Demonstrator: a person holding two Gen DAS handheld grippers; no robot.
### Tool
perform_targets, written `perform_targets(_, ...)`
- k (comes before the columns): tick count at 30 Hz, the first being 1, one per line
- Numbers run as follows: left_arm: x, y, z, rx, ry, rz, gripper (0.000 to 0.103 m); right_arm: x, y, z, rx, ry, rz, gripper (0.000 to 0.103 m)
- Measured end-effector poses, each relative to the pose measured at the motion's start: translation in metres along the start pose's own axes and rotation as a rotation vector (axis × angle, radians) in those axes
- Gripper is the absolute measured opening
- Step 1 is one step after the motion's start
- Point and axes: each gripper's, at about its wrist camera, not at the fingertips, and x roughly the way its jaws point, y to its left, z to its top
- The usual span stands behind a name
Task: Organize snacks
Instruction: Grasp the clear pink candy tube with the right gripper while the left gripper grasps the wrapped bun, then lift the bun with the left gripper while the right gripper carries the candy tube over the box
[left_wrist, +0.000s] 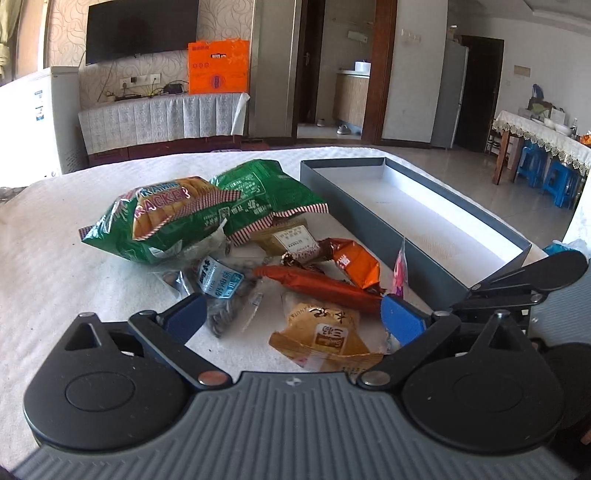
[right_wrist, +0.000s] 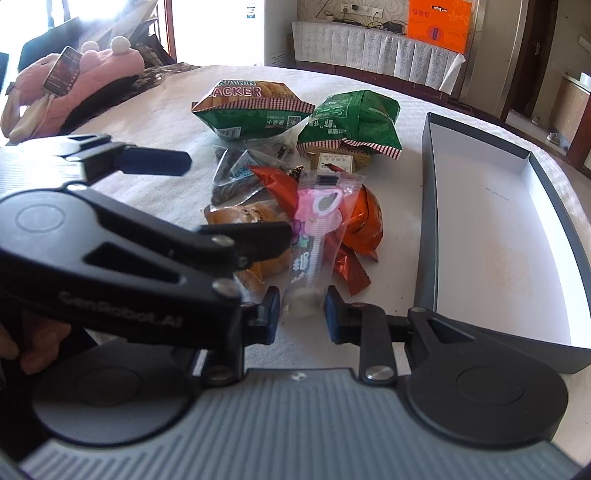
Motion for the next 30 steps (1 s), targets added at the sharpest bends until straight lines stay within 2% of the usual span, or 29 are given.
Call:
perform_targets(3,0.007,-0.003,-0.002,0.006,0.030,-0.038,0.080,-0.002,0.000,-0.001,-0.003,0.006,-0.006,0.029)
perform_targets(7,0.016,-0.001,-0.005,-0.001,0.054,-0.028,0.079,-0.002,0.001,-0.002,-0.016,0.007,-0.011,0.029)
perform_targets(10,0.020,0.001,-0.006,-0.004,0.061,-0.026,0.074,-0.001,0.002,-0.002,-0.027,0.004,-0.019,0.029)
perform_targets(12,0.018,0.000,-0.007,0.002,0.060,-0.045,0.059,-0.002,0.003,-0.001,-0.029,0.002,-0.019,0.029)
perform_targets(16,0.015,0.001,-0.008,0.010,0.055,-0.027,0.058,-0.002,0.008,0.000,-0.046,-0.002,-0.025,0.029)
perform_targets(21,0.008,0.008,-0.009,0.002,0.049,0.000,0.050,-0.003,0.010,0.001,-0.036,-0.013,-0.025,0.029)
perform_targets(25,0.002,0.020,-0.008,-0.028,0.050,0.023,0.050,-0.002,0.011,0.002,-0.036,-0.014,-0.031,0.029)
perform_targets(30,0.002,0.025,-0.009,-0.010,0.054,0.062,0.050,-0.002,0.012,0.001,-0.035,-0.016,-0.036,0.029)
